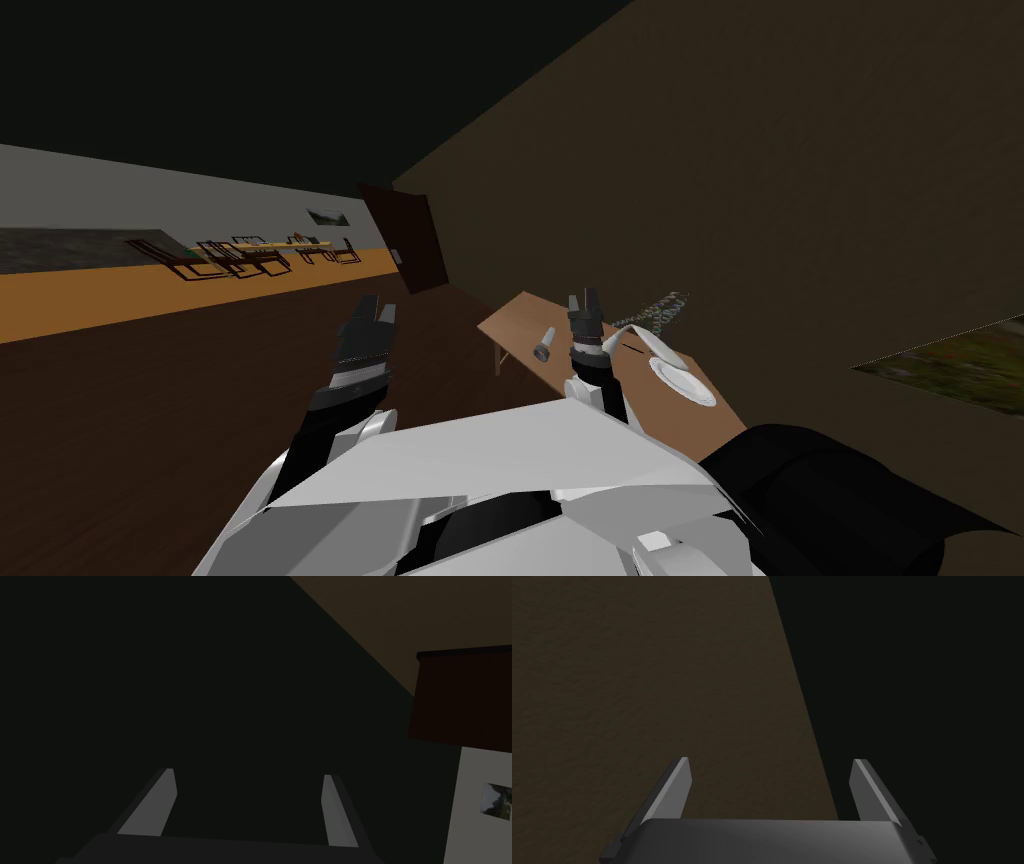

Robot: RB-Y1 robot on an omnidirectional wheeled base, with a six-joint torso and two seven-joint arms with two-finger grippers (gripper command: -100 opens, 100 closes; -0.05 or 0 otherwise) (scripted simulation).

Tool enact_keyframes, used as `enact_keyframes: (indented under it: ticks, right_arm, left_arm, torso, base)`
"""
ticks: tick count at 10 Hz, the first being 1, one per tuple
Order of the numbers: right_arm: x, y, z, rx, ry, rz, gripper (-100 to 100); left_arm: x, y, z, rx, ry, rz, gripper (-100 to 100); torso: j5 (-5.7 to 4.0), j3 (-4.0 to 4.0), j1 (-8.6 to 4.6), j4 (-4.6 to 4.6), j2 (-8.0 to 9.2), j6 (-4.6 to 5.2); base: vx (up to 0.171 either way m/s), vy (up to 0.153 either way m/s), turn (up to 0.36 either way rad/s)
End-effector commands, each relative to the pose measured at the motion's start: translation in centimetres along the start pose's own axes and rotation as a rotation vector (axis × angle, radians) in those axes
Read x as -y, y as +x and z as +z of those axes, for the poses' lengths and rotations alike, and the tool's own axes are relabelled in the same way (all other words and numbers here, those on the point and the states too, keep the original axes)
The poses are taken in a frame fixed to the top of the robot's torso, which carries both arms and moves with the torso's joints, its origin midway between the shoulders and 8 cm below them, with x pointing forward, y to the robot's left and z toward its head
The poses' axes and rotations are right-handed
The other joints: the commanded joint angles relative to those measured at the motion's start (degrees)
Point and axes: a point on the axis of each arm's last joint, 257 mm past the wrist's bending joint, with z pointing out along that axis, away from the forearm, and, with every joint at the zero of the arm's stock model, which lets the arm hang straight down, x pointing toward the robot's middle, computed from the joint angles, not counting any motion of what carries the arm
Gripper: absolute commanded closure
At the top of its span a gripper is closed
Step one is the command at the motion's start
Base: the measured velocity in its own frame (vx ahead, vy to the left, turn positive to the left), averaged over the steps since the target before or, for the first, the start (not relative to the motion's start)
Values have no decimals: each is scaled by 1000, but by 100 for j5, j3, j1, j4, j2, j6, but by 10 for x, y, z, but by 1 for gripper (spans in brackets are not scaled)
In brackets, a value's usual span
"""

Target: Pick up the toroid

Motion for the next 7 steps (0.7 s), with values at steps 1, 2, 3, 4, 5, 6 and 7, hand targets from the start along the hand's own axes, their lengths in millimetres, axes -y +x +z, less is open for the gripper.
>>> enact_keyframes:
  ticks: [1,2,3,4,5,6,7]
  right_arm:
    - [11,14,-5,-53,23,7,-100]
    - [19,23,-8,-83,40,12,-100]
    - [28,33,-13,-117,60,18,-100]
    - [39,45,-19,-156,84,24,-100]
    - [51,57,-28,-200,112,29,-100]
    - [64,70,-38,-239,144,37,-100]
    - [64,71,-38,-248,144,33,-100]
  left_arm:
    - [0,0,0,0,0,0,0]
    - [0,0,0,0,0,0,0]
    - [0,0,0,0,0,0,0]
    - [0,0,0,0,0,0,0]
    - [0,0,0,0,0,0,0]
    - [0,0,0,0,0,0,0]
    - [0,0,0,0,0,0,0]
  torso:
    - [0,0,0,0,0,0]
    - [-1,5,-5,1,10,-1]
    - [-3,13,-13,5,23,-1]
    - [-5,16,-23,6,27,-1]
    - [-7,16,-28,6,28,-1]
    - [-7,18,-29,7,31,-1]
    - [-7,19,-29,7,33,0]
  base:
    - [-34,-13,37]
    - [-75,-33,53]
    - [-76,-56,68]
    - [-78,-71,54]
    - [-89,-72,75]
    - [-86,-66,95]
    - [-59,-44,26]
